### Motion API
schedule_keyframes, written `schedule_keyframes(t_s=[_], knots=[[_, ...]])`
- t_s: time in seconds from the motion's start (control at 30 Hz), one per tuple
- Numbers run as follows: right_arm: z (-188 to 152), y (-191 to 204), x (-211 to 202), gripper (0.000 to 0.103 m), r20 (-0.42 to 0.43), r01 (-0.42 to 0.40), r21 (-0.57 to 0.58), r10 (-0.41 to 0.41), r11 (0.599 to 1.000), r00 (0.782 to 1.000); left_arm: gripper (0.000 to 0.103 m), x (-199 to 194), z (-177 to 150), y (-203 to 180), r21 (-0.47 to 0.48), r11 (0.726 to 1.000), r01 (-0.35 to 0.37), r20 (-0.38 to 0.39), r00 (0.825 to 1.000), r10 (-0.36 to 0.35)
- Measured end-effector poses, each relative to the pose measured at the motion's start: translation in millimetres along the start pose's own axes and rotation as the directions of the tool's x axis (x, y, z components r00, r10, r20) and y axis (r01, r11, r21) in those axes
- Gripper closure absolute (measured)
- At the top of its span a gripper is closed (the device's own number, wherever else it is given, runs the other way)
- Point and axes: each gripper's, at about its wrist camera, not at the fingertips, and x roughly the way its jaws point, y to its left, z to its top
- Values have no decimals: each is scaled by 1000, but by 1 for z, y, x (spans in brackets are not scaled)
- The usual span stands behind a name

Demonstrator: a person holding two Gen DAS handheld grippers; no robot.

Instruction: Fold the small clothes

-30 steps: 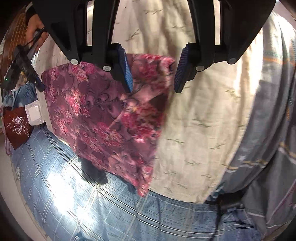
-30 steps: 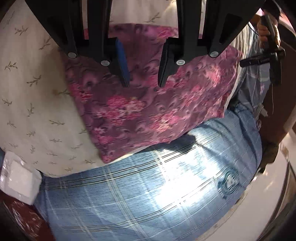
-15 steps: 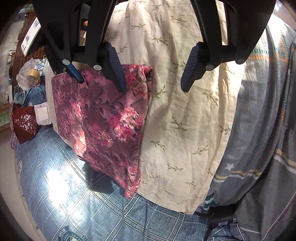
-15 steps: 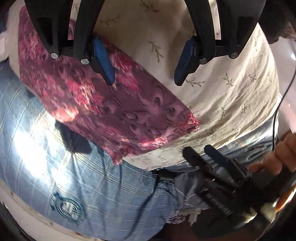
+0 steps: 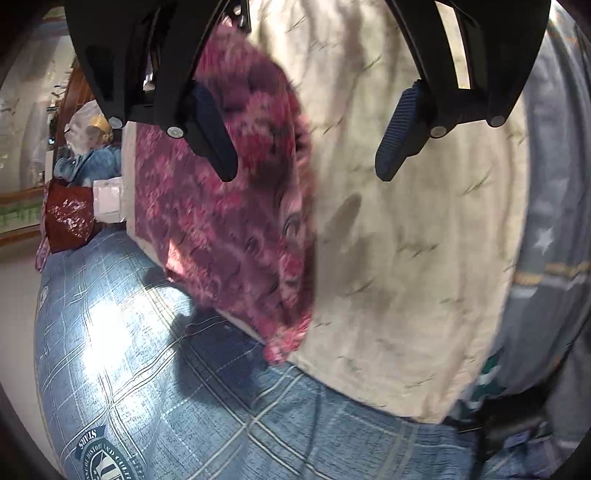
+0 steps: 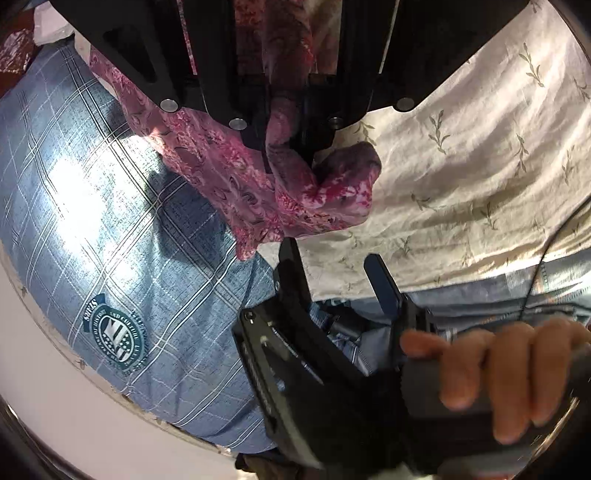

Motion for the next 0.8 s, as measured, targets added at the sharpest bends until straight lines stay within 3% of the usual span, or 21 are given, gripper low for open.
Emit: schedule_keyframes(t_s=[0.2, 0.27, 0.3, 0.33, 0.43, 0.6, 0.8], knots=[[-4, -1, -18, 97, 55, -44, 41, 42, 998, 998, 26, 50, 23, -34, 40, 999, 5, -98, 995, -1], [-7, -3, -17, 97, 59, -62, 56, 59, 996, 996, 42, 57, 24, -44, 65, 997, -29, -77, 996, 34], [-10, -5, -16, 97, 61, -75, 69, 71, 995, 996, 65, 58, 24, -50, 91, 994, -62, -62, 996, 68], [-12, -8, -14, 97, 61, -82, 79, 77, 993, 995, 77, 58, 23, -55, 116, 988, -106, -42, 993, 112], [-18, -18, -14, 97, 64, -108, 127, 100, 986, 993, 90, 51, 21, -57, 110, 985, -133, -12, 991, 135], [-26, -44, -25, 97, 90, -157, 238, 140, 958, 986, 93, 25, 15, -83, 129, 986, -106, 62, 993, 99], [-49, -94, -56, 98, 125, -206, 414, 169, 887, 978, 93, 13, 1, -150, 220, 974, -61, 89, 995, 43]])
